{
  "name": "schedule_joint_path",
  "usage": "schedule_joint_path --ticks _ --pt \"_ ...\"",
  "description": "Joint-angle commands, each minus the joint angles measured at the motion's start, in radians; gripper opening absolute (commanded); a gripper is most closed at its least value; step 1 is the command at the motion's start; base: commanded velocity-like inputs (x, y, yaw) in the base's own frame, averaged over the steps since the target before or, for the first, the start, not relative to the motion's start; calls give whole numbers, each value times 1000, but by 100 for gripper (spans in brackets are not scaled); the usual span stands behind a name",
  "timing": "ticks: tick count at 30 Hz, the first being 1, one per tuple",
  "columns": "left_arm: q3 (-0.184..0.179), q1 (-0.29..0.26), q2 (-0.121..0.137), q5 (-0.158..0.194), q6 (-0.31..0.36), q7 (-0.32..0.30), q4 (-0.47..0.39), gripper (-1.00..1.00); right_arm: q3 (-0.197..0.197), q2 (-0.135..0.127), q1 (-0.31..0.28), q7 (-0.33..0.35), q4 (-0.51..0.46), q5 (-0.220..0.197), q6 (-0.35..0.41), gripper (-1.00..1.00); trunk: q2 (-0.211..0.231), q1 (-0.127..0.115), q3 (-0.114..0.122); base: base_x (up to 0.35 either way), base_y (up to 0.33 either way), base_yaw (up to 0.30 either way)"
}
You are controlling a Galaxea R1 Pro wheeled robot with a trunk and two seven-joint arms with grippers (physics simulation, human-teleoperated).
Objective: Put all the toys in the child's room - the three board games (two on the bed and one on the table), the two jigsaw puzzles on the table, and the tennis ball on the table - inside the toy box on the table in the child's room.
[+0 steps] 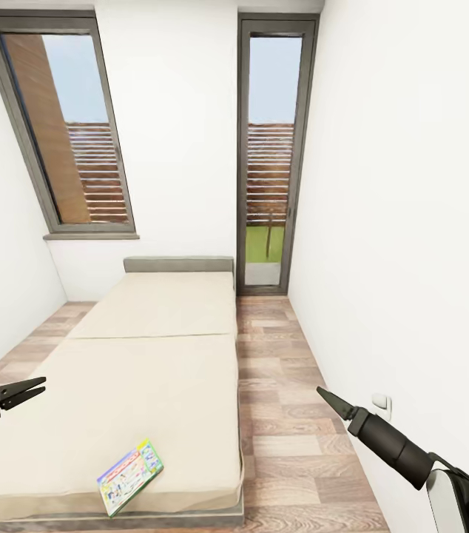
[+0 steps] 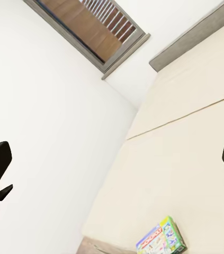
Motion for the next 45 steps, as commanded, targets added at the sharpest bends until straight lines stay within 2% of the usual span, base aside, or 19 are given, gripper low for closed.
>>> schedule_joint_path --ticks 1,16,45 --pt "0 -1 0 -1 11 -4 0 100 -2 1 -1 2 0 -3 6 100 -2 1 -2 35 58 0" --pt "0 -1 0 -1 11 -4 0 100 -3 1 -1 2 0 -4 6 100 -2 1 -2 56 123 0" --pt "0 -1 0 0 11 -4 0 100 0 1 -1 -7 2 -2 6 100 -2 1 -2 140 118 0"
